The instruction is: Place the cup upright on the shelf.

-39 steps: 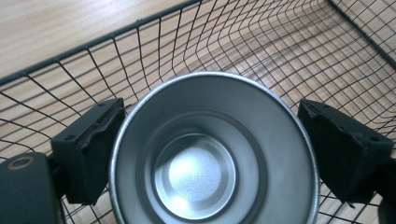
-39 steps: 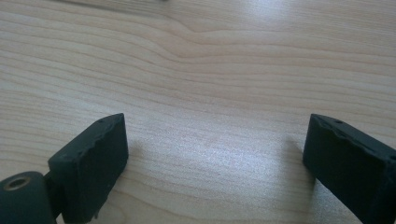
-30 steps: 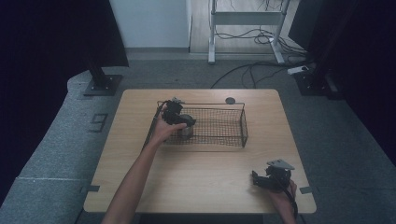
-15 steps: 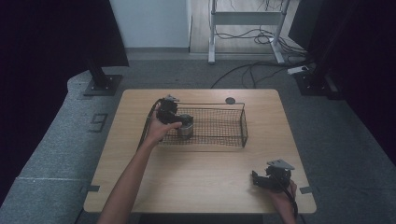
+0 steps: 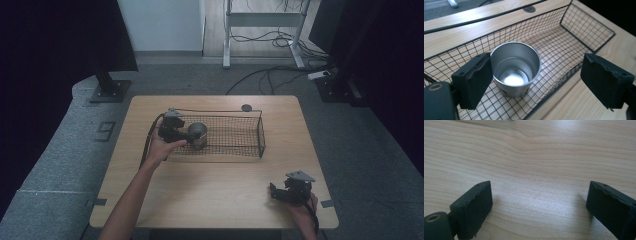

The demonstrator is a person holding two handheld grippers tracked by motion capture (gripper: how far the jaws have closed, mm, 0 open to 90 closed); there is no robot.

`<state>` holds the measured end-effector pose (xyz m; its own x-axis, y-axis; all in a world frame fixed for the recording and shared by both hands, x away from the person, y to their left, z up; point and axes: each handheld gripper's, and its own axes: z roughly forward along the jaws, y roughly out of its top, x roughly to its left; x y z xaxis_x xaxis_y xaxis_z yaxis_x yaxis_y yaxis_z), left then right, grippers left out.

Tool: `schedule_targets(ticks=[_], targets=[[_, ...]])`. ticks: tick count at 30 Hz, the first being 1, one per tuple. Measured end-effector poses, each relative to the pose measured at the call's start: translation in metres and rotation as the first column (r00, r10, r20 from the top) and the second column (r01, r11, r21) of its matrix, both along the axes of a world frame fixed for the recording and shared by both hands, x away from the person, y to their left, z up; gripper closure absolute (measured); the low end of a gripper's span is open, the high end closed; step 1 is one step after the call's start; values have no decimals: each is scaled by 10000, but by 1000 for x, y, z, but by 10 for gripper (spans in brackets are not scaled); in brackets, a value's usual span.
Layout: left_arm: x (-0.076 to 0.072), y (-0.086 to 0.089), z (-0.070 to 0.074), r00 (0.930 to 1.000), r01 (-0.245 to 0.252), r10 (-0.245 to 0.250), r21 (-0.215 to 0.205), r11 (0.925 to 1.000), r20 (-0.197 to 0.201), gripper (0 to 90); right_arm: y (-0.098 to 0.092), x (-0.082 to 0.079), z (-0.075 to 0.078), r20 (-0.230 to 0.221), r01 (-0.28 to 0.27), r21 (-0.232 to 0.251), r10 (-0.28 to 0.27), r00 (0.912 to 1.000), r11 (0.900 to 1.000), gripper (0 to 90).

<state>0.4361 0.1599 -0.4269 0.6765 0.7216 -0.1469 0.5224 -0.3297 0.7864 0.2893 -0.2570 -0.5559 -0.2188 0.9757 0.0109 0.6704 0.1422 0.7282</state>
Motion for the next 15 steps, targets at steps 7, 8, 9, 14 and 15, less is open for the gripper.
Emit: schedule_targets(ticks=[7,8,9,14,15], targets=[[-27,12,-3,9994,87,-77,-279,9996,345,122,0,0,0,6,14,16,-14,10000,10000,66],[-31,14,-3,9993,105,-94,-314,9995,359,123,0,0,0,-3,10,16,-10,10000,10000,66],[-35,17,-4,9993,117,-105,-348,9993,370,123,0,0,0,-5,15,18,-15,10000,10000,66],[-55,28,-11,9990,129,-122,-157,9998,435,126,0,0,0,-3,20,18,-20,10000,10000,67],[-59,31,-13,9991,167,-161,-161,9997,402,127,0,0,0,-2,20,19,-20,10000,10000,67]])
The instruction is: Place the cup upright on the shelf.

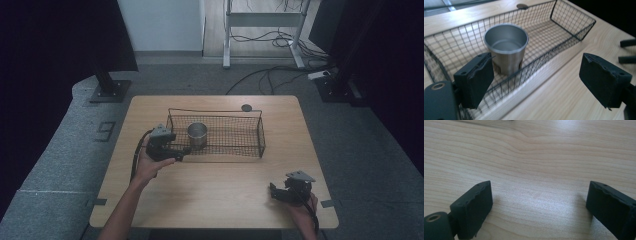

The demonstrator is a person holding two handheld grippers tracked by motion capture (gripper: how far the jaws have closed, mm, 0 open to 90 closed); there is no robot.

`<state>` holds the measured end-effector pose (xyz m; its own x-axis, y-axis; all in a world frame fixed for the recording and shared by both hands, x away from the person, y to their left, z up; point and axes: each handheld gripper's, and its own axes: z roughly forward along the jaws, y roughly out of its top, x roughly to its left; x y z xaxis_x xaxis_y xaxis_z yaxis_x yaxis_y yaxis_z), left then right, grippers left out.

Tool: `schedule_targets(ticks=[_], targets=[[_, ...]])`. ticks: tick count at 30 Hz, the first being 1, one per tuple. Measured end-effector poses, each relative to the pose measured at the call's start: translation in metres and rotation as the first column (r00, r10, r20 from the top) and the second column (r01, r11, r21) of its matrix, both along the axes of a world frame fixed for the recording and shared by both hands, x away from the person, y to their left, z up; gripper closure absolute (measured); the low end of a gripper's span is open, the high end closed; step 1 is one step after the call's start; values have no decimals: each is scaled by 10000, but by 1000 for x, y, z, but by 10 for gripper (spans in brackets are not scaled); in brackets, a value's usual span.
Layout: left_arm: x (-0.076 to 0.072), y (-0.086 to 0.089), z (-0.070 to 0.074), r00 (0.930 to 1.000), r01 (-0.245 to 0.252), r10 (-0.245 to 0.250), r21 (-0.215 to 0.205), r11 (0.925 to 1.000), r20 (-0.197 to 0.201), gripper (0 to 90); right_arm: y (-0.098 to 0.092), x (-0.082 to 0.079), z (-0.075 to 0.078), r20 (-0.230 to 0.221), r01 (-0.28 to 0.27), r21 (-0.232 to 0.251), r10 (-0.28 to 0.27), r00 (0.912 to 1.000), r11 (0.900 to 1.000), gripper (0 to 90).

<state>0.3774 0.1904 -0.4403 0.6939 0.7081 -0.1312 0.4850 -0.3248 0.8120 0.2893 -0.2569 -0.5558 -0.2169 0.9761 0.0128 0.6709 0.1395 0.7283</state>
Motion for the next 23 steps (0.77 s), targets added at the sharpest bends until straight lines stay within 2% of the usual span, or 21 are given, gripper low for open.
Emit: schedule_targets(ticks=[8,13,16,19,23], targets=[[-30,19,-18,9999,-42,40,-184,9998,-102,130,0,0,0,-8,9,13,-9,10000,10000,67],[-49,26,-30,9998,115,-116,-66,9999,-166,137,0,0,0,-9,11,14,-11,10000,10000,67],[-54,28,-34,9999,29,-29,21,10000,-105,137,0,0,0,-8,8,11,-8,10000,10000,67],[-56,29,-35,9999,48,-51,-227,9997,-122,137,0,0,0,1,-2,1,2,10000,10000,67],[-58,27,-38,9998,89,-92,-203,9998,-179,136,0,0,0,0,-1,3,1,10000,10000,67]])
